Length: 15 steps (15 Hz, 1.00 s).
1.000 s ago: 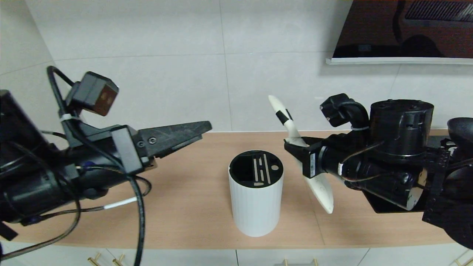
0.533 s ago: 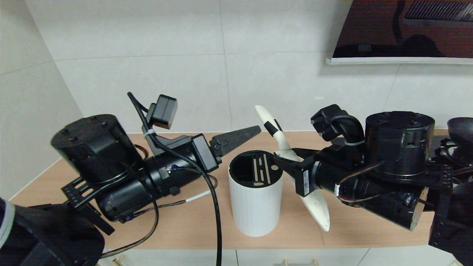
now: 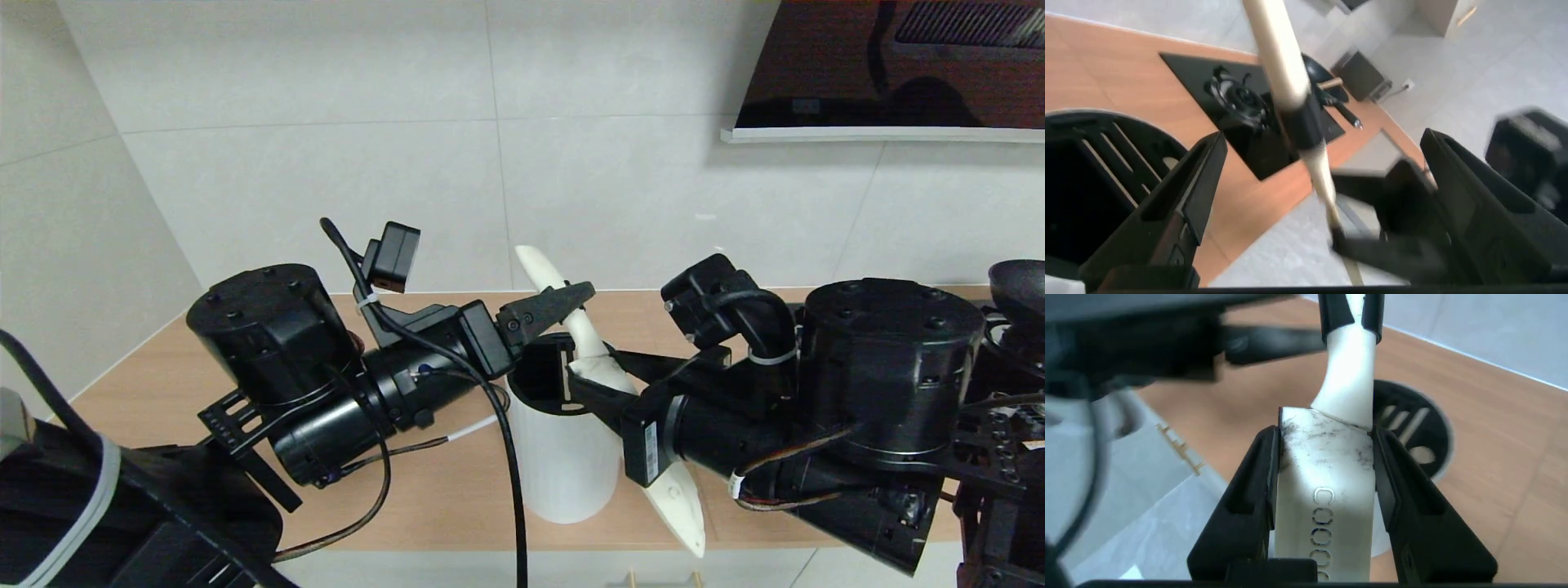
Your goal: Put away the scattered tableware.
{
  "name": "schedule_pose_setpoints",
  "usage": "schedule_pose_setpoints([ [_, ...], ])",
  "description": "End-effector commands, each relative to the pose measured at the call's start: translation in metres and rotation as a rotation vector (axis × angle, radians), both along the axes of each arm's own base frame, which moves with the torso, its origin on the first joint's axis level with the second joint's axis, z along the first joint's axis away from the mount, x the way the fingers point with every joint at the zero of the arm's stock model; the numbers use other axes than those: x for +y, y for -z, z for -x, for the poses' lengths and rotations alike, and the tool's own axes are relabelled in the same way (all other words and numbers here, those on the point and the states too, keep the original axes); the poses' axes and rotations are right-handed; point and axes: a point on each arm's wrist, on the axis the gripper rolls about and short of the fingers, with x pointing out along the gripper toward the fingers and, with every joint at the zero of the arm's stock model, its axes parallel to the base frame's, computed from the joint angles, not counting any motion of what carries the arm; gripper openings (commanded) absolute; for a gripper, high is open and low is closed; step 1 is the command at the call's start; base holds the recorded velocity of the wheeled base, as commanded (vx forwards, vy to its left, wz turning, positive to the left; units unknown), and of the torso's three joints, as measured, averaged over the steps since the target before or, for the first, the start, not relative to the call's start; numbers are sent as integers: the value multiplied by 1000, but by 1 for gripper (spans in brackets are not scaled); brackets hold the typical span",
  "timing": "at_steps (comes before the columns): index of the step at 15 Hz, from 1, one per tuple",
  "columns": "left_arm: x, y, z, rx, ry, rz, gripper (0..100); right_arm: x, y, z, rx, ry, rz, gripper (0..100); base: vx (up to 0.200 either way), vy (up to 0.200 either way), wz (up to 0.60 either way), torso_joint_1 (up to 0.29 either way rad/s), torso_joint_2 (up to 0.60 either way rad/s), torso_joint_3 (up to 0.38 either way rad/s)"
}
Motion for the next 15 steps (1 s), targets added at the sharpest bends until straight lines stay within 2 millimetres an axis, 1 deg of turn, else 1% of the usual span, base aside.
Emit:
schedule_pose_setpoints([
  [1, -1, -1, 1, -7, 2, 5, 100, 3, 1, 3, 4, -13, 3, 0, 0, 0, 0, 0, 0, 0],
  [6, -5, 4, 0, 1, 5, 1, 100, 6, 3, 5, 16, -22, -4, 0, 0, 0, 0, 0, 0, 0],
  [15, -7, 7, -1, 3, 6, 2, 100, 9, 8, 6, 24, -31, 5, 0, 0, 0, 0, 0, 0, 0],
])
